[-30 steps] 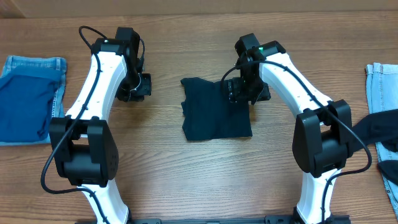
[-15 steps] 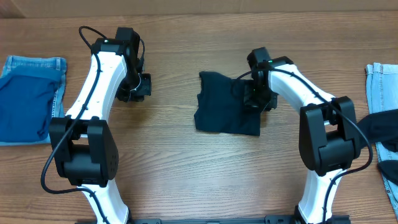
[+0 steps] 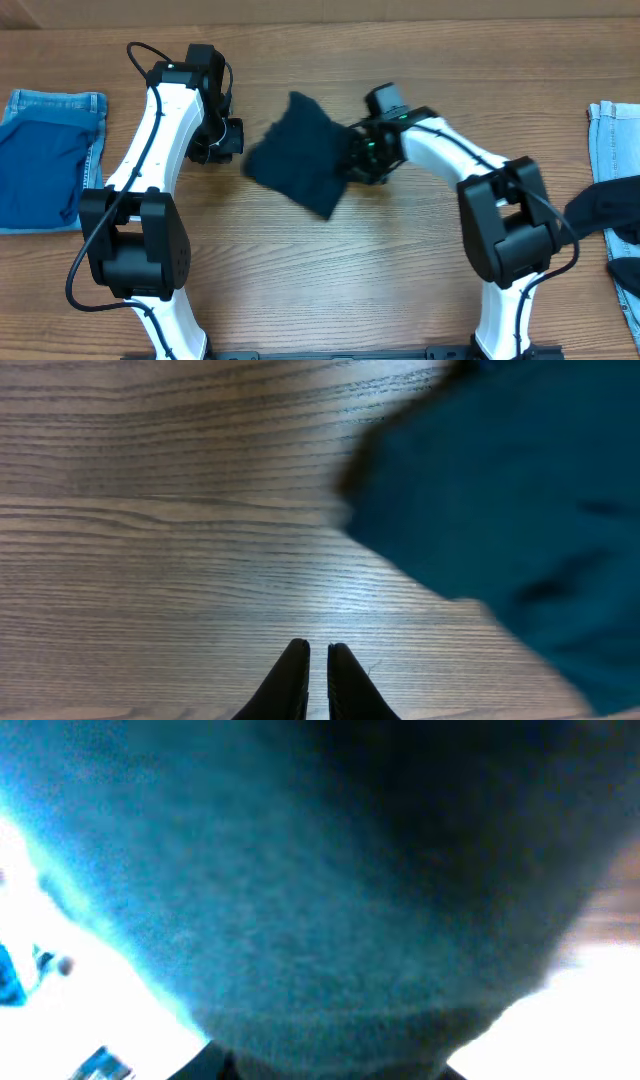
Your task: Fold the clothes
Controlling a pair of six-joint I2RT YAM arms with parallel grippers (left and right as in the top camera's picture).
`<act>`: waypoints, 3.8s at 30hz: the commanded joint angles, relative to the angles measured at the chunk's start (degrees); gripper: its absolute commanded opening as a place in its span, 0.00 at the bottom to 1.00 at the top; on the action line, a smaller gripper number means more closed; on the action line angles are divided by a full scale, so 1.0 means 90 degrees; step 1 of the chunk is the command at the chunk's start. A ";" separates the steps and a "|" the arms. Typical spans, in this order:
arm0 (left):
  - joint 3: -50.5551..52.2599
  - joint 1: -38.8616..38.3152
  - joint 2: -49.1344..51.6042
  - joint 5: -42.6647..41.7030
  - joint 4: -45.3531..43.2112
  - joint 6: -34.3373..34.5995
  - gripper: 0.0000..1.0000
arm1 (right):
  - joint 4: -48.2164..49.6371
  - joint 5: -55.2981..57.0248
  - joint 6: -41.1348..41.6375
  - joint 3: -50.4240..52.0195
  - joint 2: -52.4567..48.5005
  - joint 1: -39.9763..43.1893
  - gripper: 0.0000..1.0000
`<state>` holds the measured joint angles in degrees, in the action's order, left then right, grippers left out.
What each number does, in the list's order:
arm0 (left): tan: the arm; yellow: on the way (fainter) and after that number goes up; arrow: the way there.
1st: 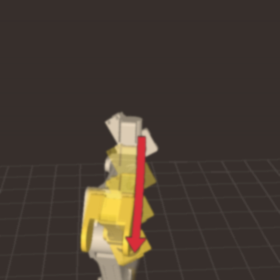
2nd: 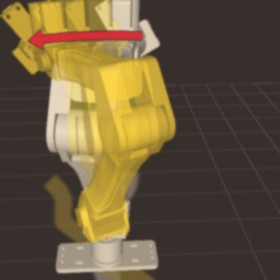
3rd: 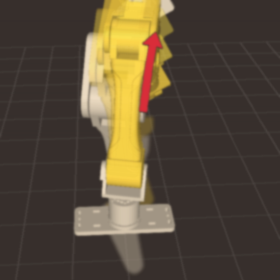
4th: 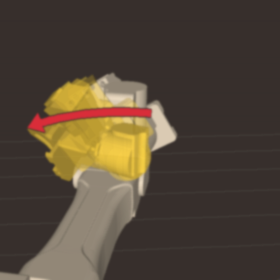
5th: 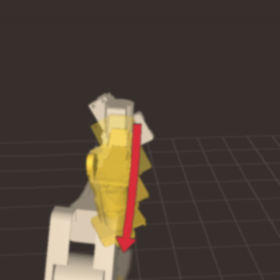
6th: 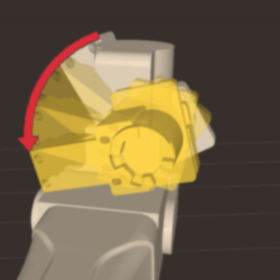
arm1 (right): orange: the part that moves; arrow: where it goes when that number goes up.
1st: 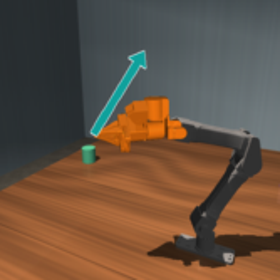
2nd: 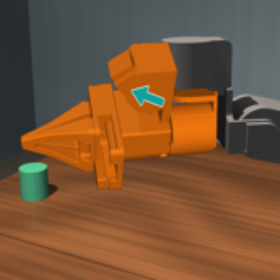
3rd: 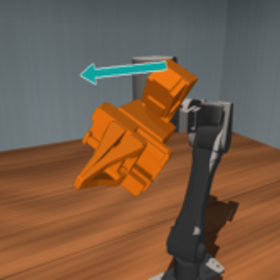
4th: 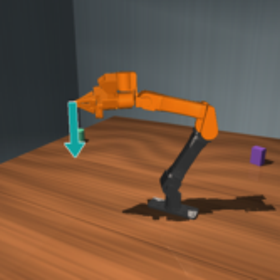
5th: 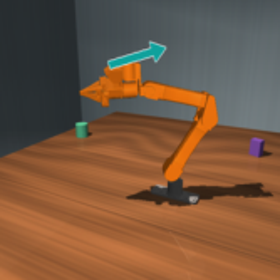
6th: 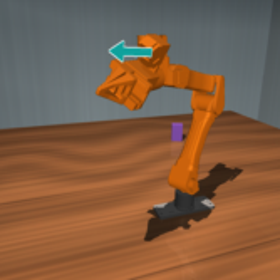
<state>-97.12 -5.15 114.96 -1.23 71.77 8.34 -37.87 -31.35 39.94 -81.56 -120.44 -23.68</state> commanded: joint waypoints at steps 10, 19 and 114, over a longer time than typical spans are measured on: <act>-0.0131 0.0017 -0.0138 0.0019 -0.0005 -0.0121 0.18 | -0.1360 0.0639 0.0029 0.0024 -0.0015 -0.0488 0.46; -0.0131 0.0017 -0.0138 -0.0199 -0.0002 -0.0119 0.39 | -0.2013 0.1486 -0.1115 -0.0121 -0.0012 -0.0437 0.55; -0.0131 0.0017 -0.0138 -0.1042 -0.0151 0.0226 0.61 | 0.0937 0.2038 -0.3351 -0.1328 0.0335 -0.0454 0.68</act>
<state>-97.14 -5.15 114.96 -9.47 70.65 8.88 -27.70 -23.03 18.33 -92.14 -125.23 -28.49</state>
